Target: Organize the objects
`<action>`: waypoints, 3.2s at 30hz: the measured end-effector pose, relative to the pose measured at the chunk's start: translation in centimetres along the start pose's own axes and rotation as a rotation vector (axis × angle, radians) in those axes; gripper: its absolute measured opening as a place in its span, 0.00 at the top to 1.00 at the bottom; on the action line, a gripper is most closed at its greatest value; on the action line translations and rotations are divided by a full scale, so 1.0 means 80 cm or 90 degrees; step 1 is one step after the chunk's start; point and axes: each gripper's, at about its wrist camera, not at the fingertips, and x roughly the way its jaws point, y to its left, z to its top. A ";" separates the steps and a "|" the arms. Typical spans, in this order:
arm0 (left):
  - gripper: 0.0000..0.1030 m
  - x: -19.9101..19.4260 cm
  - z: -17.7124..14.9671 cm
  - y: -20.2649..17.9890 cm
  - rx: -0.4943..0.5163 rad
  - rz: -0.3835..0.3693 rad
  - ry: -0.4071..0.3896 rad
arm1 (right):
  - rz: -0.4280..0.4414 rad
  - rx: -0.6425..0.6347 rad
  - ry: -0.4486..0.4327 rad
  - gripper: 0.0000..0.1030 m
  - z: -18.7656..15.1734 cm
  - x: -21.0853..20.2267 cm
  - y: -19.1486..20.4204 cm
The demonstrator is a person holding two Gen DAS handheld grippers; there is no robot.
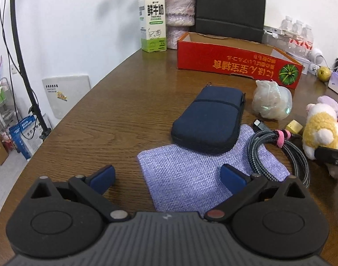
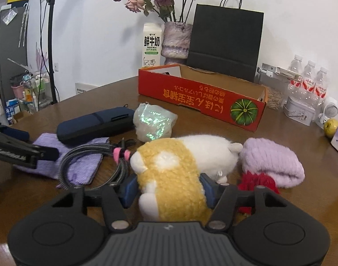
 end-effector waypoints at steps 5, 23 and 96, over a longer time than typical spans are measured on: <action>0.34 -0.017 -0.008 -0.005 0.020 -0.031 -0.019 | 0.001 0.008 -0.008 0.45 -0.014 -0.020 0.011; 0.96 -0.085 -0.033 0.016 0.032 -0.070 -0.046 | -0.032 0.007 0.001 0.48 -0.040 -0.040 0.017; 0.99 -0.049 -0.002 -0.054 0.065 -0.114 -0.029 | -0.009 0.036 0.010 0.52 -0.034 -0.034 0.014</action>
